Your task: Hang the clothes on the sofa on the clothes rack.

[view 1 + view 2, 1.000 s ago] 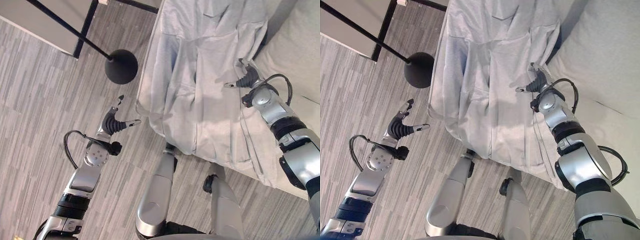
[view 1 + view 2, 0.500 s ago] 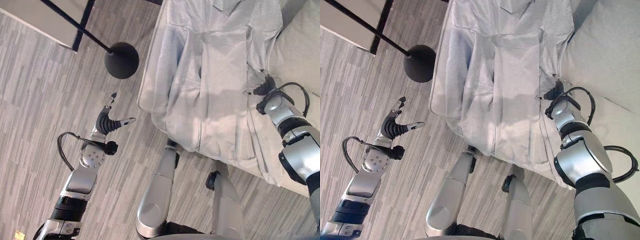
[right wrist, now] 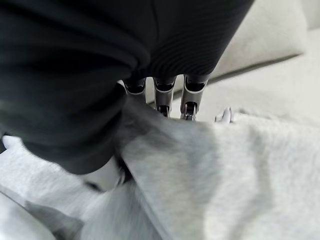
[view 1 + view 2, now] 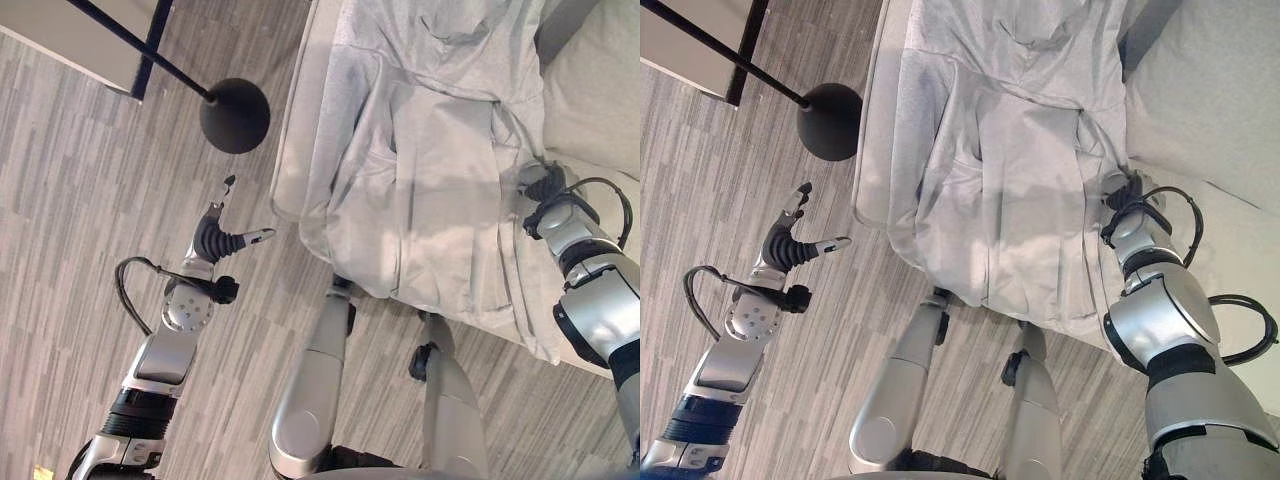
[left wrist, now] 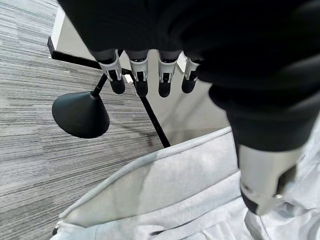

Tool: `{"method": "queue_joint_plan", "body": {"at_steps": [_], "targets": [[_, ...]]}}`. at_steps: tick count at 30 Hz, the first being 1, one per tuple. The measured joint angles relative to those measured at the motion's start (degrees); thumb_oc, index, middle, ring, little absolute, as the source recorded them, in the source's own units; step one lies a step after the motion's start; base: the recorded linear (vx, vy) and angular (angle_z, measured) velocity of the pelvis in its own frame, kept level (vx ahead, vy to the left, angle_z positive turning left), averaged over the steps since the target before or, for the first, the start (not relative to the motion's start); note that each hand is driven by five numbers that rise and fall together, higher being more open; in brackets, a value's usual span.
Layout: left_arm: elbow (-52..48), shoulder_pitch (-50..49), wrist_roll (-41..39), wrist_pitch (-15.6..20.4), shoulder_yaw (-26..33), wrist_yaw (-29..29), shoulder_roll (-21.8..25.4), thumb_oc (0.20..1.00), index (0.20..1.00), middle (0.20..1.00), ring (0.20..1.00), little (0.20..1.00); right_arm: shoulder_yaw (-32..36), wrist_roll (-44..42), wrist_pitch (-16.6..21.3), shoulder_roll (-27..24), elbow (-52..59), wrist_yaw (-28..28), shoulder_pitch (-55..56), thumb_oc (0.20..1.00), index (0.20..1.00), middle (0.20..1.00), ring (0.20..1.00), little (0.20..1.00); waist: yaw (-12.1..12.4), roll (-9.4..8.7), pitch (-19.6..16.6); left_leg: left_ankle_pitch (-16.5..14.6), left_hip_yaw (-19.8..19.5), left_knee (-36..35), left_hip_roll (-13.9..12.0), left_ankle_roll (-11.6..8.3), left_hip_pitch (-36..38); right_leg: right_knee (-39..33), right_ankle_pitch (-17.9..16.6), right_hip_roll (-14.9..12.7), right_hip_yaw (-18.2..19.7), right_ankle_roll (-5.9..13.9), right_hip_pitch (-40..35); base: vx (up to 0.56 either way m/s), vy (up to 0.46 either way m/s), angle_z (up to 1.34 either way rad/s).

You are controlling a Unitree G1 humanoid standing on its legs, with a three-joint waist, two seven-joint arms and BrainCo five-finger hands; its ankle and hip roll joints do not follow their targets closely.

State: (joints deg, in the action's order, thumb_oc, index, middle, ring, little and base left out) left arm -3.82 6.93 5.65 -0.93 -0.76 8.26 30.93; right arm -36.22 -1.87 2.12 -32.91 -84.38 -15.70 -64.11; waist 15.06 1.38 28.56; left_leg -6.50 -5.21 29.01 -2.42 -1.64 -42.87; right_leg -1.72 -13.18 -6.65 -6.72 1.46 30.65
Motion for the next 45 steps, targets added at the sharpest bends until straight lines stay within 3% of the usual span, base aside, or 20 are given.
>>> {"method": "queue_joint_plan", "body": {"at_steps": [2,5,10,13,17,19,23,28,34,45], "targets": [[-0.49,-0.50,0.02,-0.03,1.48,0.46,0.31,1.000,1.000,1.000,1.000,1.000,4.29,-0.48,-0.76,0.57,6.77,0.10,4.48,0.200,0.200,0.200,0.200,0.200,-0.45,-0.11,-0.36,-0.06,0.07,0.09,-0.11,0.06,0.01,-0.16,-0.30,0.12,0.05,0.12,-0.16,0.03,-0.082,-0.01],[-0.60,1.15,0.16,-0.14,3.17,0.74,1.03,1.000,1.000,1.000,1.000,1.000,11.15,-0.29,-0.83,0.45,17.81,0.32,11.37,0.200,0.200,0.200,0.200,0.200,-1.04,-0.18,-0.40,-0.09,0.13,0.05,-0.34,0.02,0.26,-0.13,-1.85,0.27,0.07,1.87,-0.28,0.01,-0.040,-0.03],[-0.55,9.50,2.24,-0.33,1.87,1.24,3.21,1.000,1.000,1.000,1.000,1.000,14.19,1.56,-0.70,0.92,27.53,1.54,19.07,0.200,0.200,0.200,0.200,0.200,-2.69,-0.17,-0.40,-0.17,0.13,0.04,-0.52,-0.04,0.84,-0.07,-1.89,0.46,0.16,1.92,-0.78,0.02,-0.060,-0.02],[-0.05,20.34,3.82,-0.60,-4.03,2.75,4.45,1.000,1.000,1.000,1.000,1.000,16.83,3.30,-1.65,2.84,31.00,2.14,23.46,0.200,0.200,0.200,0.200,0.200,-4.29,-0.23,-0.37,-0.17,-0.20,0.25,-0.37,0.05,0.94,-0.17,-1.26,0.40,0.12,1.03,-1.15,0.02,-0.072,0.03],[4.61,38.58,6.83,-0.87,-17.11,3.57,5.36,1.000,1.000,1.000,1.000,1.000,17.69,4.92,-1.57,5.36,31.07,2.37,25.65,0.200,0.200,0.200,0.200,0.200,-7.56,-0.39,-0.28,-0.05,0.16,0.11,-0.49,-0.10,0.95,-1.11,-1.28,0.76,0.35,1.08,-1.23,0.00,-0.075,-0.03],[6.65,46.20,6.99,-1.47,-27.85,3.47,8.23,1.000,1.000,1.000,1.000,1.000,23.93,5.78,-1.53,5.49,33.83,2.56,28.35,0.200,0.200,0.200,0.200,0.200,-7.76,-0.43,-0.25,0.05,0.07,0.02,-0.45,-0.23,0.93,-1.22,-2.16,0.75,0.31,2.04,-1.19,-0.01,-0.063,-0.01],[5.89,39.69,7.34,-1.22,-25.46,2.77,7.79,1.000,1.000,1.000,1.000,1.000,30.89,7.21,-1.81,4.26,40.62,2.30,36.21,0.200,0.200,0.200,0.200,0.200,-9.78,-1.08,0.33,0.01,1.19,-1.93,-0.61,-0.18,3.37,-1.60,-2.14,0.32,1.29,1.93,-2.10,0.00,-0.053,-0.11],[6.23,32.83,7.35,-1.38,-23.42,2.69,8.68,1.000,1.000,1.000,1.000,1.000,39.68,8.68,-2.74,3.75,44.35,1.47,46.04,0.200,0.200,0.200,0.200,0.200,-10.06,-1.52,0.60,0.14,1.10,-4.25,-0.49,-0.35,7.73,-1.81,-1.10,0.19,1.16,0.49,-5.82,0.00,-0.023,0.03],[6.23,31.31,9.08,-1.35,-21.82,2.70,10.17,1.000,1.000,1.000,1.000,1.000,42.53,8.98,-2.88,3.19,46.91,0.17,47.31,0.200,0.200,0.200,0.200,0.200,-10.17,-1.68,0.69,0.53,0.89,-4.20,-0.47,-0.79,7.58,-2.11,-0.48,0.24,1.14,-0.28,-5.85,0.00,-0.006,0.01],[13.31,31.77,9.10,-1.45,-30.18,0.54,11.66,1.000,1.000,1.000,1.000,1.000,43.13,9.71,-3.06,3.10,45.92,-0.38,46.04,0.200,0.200,0.200,0.200,0.200,-10.30,-1.74,0.74,0.68,0.92,-4.00,-0.41,-0.76,7.02,-2.43,-1.47,0.20,0.71,1.04,-5.74,0.00,-0.005,0.02]]}}
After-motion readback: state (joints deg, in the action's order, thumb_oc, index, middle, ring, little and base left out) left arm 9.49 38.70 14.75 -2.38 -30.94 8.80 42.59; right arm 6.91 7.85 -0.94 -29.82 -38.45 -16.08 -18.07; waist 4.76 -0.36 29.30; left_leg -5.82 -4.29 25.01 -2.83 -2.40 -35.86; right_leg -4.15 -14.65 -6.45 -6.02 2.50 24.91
